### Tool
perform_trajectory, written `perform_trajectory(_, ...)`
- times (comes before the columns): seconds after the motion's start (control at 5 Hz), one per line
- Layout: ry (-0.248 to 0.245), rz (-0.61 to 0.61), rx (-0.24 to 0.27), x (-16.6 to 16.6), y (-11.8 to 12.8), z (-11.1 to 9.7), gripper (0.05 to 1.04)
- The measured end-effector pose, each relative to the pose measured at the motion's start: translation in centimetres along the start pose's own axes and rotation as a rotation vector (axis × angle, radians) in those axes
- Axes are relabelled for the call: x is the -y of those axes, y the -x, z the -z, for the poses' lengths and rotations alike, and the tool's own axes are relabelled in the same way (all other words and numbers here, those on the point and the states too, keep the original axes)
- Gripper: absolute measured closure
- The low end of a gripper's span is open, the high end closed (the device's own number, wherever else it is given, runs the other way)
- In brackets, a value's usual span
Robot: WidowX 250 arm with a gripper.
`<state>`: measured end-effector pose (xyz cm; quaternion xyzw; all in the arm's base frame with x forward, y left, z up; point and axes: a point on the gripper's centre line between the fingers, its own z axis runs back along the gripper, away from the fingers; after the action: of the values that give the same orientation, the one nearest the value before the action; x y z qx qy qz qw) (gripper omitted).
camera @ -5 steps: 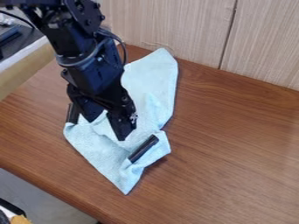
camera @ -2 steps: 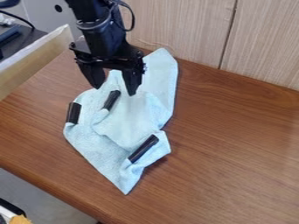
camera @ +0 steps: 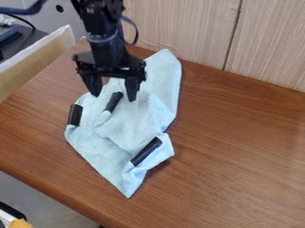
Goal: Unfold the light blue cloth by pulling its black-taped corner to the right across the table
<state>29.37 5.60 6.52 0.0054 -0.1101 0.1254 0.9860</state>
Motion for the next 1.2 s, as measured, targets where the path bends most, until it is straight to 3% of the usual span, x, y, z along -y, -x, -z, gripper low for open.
perform_trajectory(0.6,-0.030,-0.037,-0.057,-2.5,0.8,3.3,0.120)
perform_trajectory(1.0,-0.029,-0.032,-0.056,-2.6,0.6,3.5,0.701)
perform_trajectory(1.2,-0.026,-0.021,-0.059,-2.4,0.7,3.5,0.917)
